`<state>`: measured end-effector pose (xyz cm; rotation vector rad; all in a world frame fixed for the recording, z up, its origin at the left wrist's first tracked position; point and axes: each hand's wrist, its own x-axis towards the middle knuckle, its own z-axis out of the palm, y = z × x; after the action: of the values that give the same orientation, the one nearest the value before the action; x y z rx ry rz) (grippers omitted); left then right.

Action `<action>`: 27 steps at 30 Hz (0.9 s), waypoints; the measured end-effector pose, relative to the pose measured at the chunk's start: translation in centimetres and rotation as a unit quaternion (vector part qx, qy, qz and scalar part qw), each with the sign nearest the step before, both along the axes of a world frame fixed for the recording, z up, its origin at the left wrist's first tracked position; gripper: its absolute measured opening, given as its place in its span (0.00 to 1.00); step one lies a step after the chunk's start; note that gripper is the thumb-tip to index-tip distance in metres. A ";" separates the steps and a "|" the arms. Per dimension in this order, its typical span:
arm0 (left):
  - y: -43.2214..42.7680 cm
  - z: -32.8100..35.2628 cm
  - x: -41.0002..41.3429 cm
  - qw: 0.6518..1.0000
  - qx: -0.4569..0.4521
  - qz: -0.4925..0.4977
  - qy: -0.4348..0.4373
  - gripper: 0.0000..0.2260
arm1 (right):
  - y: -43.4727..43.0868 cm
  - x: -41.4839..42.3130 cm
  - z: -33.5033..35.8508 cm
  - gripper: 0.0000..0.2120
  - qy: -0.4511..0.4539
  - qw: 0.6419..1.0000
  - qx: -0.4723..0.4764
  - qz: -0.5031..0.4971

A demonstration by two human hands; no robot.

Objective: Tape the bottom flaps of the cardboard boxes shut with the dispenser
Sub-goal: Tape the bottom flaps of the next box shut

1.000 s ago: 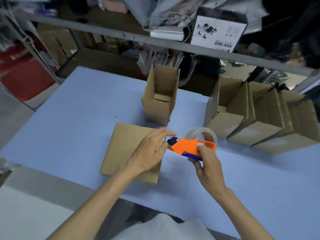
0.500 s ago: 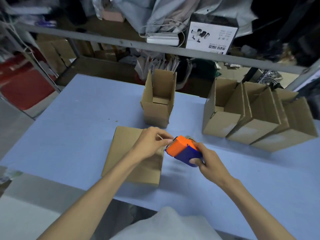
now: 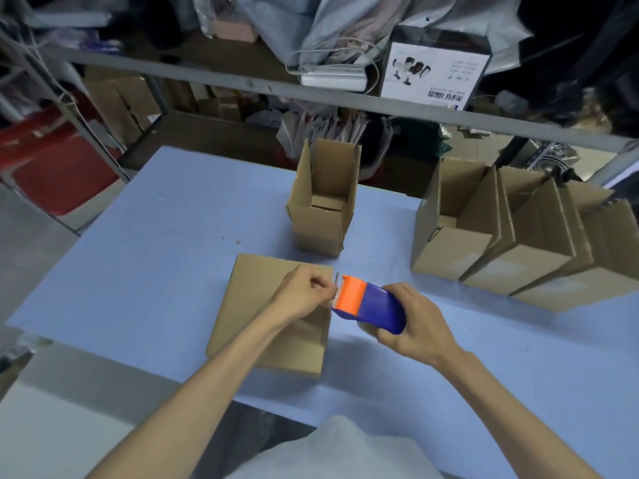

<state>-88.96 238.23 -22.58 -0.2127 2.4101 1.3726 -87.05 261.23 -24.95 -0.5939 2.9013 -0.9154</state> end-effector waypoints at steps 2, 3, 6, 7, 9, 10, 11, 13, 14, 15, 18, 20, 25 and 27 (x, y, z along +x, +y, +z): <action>0.0 -0.5 0.2 0.999 0.018 0.017 -0.027 0.05 | -0.2 -0.1 0.0 0.27 0.001 1.000 0.010 0.000; 0.0 -0.7 0.2 0.999 0.024 0.025 -0.041 0.05 | -0.3 -0.2 0.1 0.27 -0.005 1.000 0.014 0.001; 0.0 -1.2 0.1 0.997 -0.006 0.055 -0.059 0.07 | -0.5 -0.8 0.5 0.26 -0.026 0.999 0.036 0.022; 0.0 -1.2 0.1 0.996 -0.021 0.066 -0.056 0.09 | -0.6 -1.0 0.7 0.26 -0.034 0.998 0.046 0.034; 0.0 -1.4 0.1 0.995 -0.042 0.075 -0.052 0.12 | -0.7 -1.2 1.1 0.26 -0.049 0.995 0.062 0.054; 0.0 -1.4 0.1 0.995 -0.044 0.076 -0.054 0.12 | -0.7 -1.3 1.2 0.26 -0.055 0.995 0.067 0.059; 0.0 -1.5 0.2 0.995 -0.043 0.077 -0.057 0.12 | -0.7 -1.4 1.3 0.26 -0.060 0.994 0.070 0.060; 0.0 -1.5 0.3 0.994 -0.040 0.082 -0.061 0.11 | -0.6 -1.6 1.4 0.27 -0.060 0.993 0.079 0.066; 0.0 -1.5 0.3 0.994 -0.042 0.085 -0.061 0.11 | -0.6 -1.7 1.4 0.28 -0.056 0.992 0.085 0.070; 0.1 -1.5 0.3 0.993 -0.047 0.088 -0.060 0.12 | -0.7 -1.7 1.5 0.28 -0.050 0.992 0.092 0.075; 0.3 -1.5 0.4 0.991 -0.062 0.103 -0.056 0.12 | -0.7 -1.9 1.7 0.25 -0.029 0.992 0.093 0.079; 0.5 -1.5 0.8 0.990 -0.072 0.108 -0.051 0.11 | -0.5 -1.7 1.8 0.24 -0.033 0.993 0.082 0.085; 0.1 -1.8 1.5 0.987 -0.099 0.121 -0.045 0.09 | 0.5 -0.4 1.4 0.21 -0.042 0.992 0.086 0.085; -1.4 -1.9 1.3 0.983 -0.132 0.120 -0.047 0.08 | 1.8 0.2 1.3 0.19 -0.042 0.992 0.101 0.065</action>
<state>-87.71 236.83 -24.44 -0.6404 2.5433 1.1013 -86.87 262.99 -23.61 -0.6986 2.7952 -0.6065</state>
